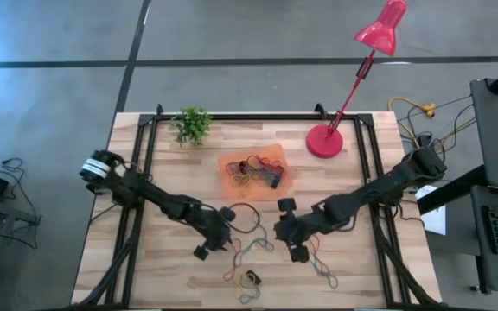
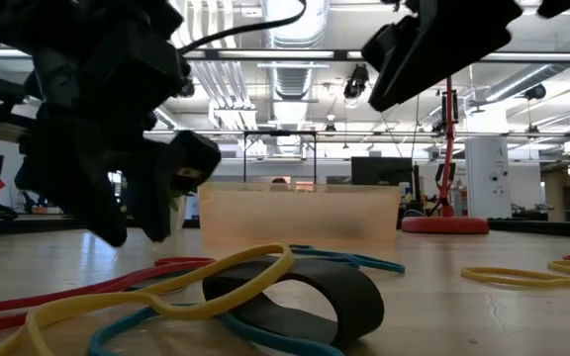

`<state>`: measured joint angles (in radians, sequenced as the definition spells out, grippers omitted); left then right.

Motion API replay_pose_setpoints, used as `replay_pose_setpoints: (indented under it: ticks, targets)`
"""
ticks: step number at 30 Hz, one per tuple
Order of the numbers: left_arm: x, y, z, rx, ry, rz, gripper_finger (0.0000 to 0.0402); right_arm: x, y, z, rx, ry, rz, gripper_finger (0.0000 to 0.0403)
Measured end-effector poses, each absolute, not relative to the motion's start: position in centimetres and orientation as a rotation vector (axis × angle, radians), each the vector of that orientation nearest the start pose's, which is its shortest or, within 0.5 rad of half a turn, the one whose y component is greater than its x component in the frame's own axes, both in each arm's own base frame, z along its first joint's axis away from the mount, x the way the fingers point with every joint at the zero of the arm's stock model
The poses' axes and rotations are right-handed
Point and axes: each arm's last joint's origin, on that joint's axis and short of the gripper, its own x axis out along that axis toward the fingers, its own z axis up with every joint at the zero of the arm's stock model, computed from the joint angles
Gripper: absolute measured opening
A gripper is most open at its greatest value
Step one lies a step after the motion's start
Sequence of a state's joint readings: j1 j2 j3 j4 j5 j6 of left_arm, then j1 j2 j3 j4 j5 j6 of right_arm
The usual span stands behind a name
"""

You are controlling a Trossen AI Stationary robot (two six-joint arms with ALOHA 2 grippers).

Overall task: Pick and place rubber bands into bin
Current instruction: Put the red rubber band into the orange bin

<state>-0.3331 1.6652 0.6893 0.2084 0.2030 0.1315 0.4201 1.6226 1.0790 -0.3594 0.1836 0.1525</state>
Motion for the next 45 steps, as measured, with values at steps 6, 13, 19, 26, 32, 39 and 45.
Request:
replay_pose_setpoints:
  ticks: [6,13,19,26,32,39,45]
  targets:
    - [29.8,-11.3,12.8,0.207,0.766,-0.587,0.0116,30.2,14.4,21.7,-0.104,0.868,0.143,0.0096]
    - [30.3,-11.4,13.2,0.218,0.76,-0.561,0.0116,29.7,15.2,21.7,-0.101,0.859,0.136,0.0083]
    - [30.5,-11.4,13.5,0.217,0.777,-0.556,0.0116,29.4,16.4,21.9,-0.104,0.83,0.174,0.0074]
    - [30.4,-11.8,13.5,0.235,0.776,-0.531,0.0116,28.3,18.4,22.0,-0.106,0.793,0.172,0.0068]
    - [30.4,-11.9,13.6,0.253,0.771,-0.515,0.0116,27.4,19.6,22.1,-0.15,0.753,0.124,0.0072]
    - [30.7,-12.0,12.6,0.253,0.794,-0.519,0.0116,26.6,20.4,22.6,-0.154,0.719,0.099,0.0065]
    - [31.1,-12.2,12.3,0.253,0.796,-0.523,0.0116,26.0,20.9,22.8,-0.155,0.7,0.087,0.0064]
